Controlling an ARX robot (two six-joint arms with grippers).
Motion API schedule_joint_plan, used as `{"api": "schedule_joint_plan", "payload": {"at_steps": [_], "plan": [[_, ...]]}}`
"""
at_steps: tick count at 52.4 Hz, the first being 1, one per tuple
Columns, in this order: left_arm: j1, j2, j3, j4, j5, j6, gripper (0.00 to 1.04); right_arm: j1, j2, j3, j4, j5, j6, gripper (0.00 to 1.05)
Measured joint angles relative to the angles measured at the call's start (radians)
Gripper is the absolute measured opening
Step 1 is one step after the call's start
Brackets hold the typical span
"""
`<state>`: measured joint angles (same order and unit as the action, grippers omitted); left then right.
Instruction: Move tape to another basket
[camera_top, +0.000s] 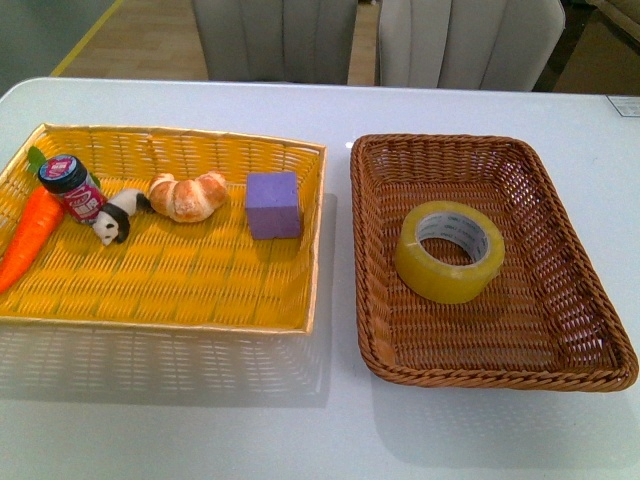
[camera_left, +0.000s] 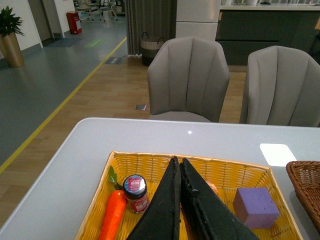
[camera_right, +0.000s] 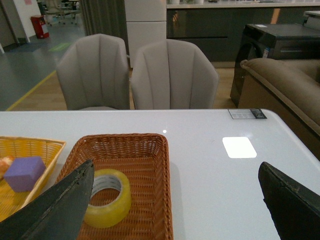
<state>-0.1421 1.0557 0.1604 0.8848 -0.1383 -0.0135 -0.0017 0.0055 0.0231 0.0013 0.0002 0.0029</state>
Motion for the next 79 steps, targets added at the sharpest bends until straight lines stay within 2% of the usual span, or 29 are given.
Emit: {"api": "schedule_joint_plan", "payload": {"at_steps": [9,11,13,18,60,79], "plan": [[0.043,-0.150,-0.068,-0.082,0.044,0.002,0.02,0.000,0.000,0.000,0.000,0.000,0.000,0.96],[0.052,-0.155,-0.095,-0.043,0.054,0.002,0.02,0.000,0.000,0.000,0.000,0.000,0.000,0.96],[0.099,-0.177,-0.117,-0.056,0.121,0.003,0.02,0.000,0.000,0.000,0.000,0.000,0.000,0.96],[0.137,-0.256,-0.136,-0.126,0.130,0.003,0.02,0.000,0.000,0.000,0.000,0.000,0.000,0.96],[0.138,-0.751,-0.146,-0.579,0.138,0.003,0.02,0.000,0.000,0.000,0.000,0.000,0.000,0.96],[0.138,-0.853,-0.146,-0.681,0.138,0.003,0.02,0.000,0.000,0.000,0.000,0.000,0.000,0.96]]}}
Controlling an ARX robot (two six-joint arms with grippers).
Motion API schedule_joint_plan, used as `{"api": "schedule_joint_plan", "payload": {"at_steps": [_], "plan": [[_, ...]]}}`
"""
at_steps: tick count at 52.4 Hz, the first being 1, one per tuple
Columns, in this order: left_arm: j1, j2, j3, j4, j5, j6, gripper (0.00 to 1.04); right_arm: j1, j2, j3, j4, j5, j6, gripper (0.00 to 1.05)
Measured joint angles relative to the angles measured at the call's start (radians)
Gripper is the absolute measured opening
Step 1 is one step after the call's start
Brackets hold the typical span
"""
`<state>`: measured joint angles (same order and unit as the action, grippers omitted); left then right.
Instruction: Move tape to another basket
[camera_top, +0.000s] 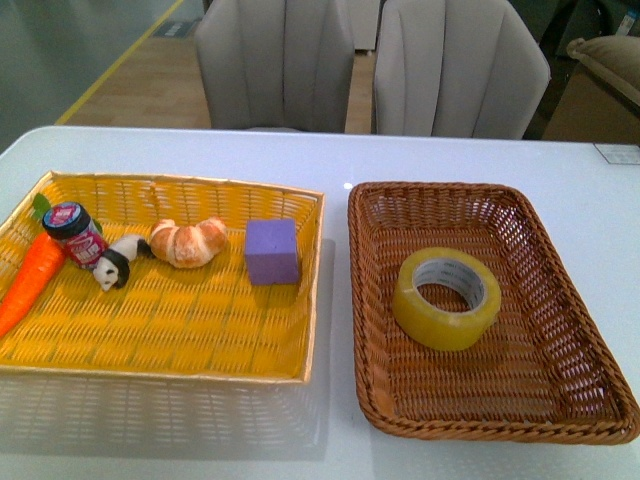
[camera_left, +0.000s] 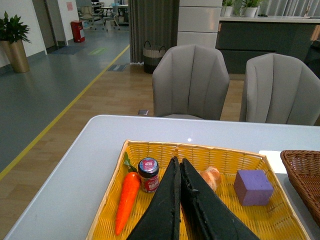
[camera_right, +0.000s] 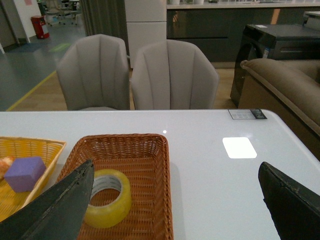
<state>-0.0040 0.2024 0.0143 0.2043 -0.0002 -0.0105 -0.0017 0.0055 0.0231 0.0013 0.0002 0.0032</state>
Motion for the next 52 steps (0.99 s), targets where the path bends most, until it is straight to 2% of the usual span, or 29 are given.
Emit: {"api": "schedule_joint_plan", "payload": {"at_steps": [7,12,29,38,39,52], "plan": [[0.000,-0.032,0.000,-0.033,0.000,0.000,0.02,0.000,0.000,0.000,0.000,0.000,0.000,0.96],[0.000,-0.164,0.000,-0.193,0.000,0.000,0.02,0.000,0.000,0.000,0.000,0.000,0.000,0.96],[0.001,-0.187,0.000,-0.204,0.000,0.000,0.02,0.000,0.000,0.000,0.000,0.000,0.000,0.96],[0.001,-0.187,0.000,-0.204,0.000,0.000,0.32,0.000,0.000,0.000,0.000,0.000,0.000,0.96],[0.001,-0.187,0.000,-0.204,0.000,0.000,0.33,0.000,0.000,0.000,0.000,0.000,0.000,0.96],[0.001,-0.187,0.000,-0.204,0.000,0.000,0.74,0.000,0.000,0.000,0.000,0.000,0.000,0.96]]}}
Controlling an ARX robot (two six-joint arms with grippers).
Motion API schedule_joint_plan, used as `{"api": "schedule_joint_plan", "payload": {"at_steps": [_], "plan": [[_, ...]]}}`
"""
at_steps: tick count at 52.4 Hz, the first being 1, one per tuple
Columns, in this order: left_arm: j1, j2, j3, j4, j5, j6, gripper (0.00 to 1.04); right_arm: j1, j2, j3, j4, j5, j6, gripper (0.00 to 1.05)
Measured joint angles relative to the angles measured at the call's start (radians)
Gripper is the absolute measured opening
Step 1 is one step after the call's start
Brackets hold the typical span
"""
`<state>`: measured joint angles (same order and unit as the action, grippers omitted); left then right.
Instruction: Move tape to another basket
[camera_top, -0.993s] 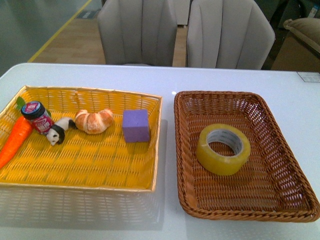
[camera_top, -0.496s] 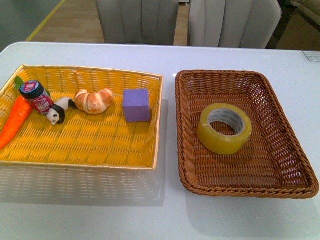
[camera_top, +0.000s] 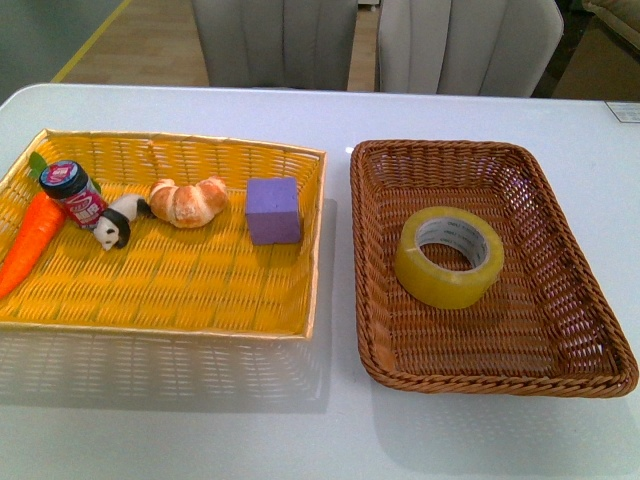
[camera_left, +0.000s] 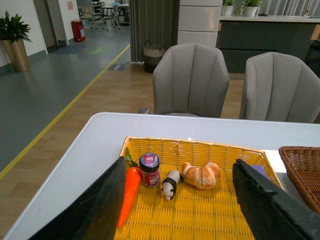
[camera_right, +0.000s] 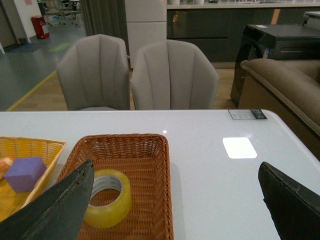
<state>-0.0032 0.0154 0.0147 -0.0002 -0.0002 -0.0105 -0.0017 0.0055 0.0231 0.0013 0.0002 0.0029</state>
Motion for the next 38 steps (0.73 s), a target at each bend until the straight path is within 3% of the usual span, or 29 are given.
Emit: {"api": "schedule_joint_plan", "payload": {"at_steps": [7,38], "plan": [[0.000,0.000,0.000,0.000,0.000,0.000,0.97,0.000,0.000,0.000,0.000,0.000,0.000,0.96],[0.000,0.000,0.000,0.000,0.000,0.002,0.96,0.000,0.000,0.000,0.000,0.000,0.000,0.96]]}}
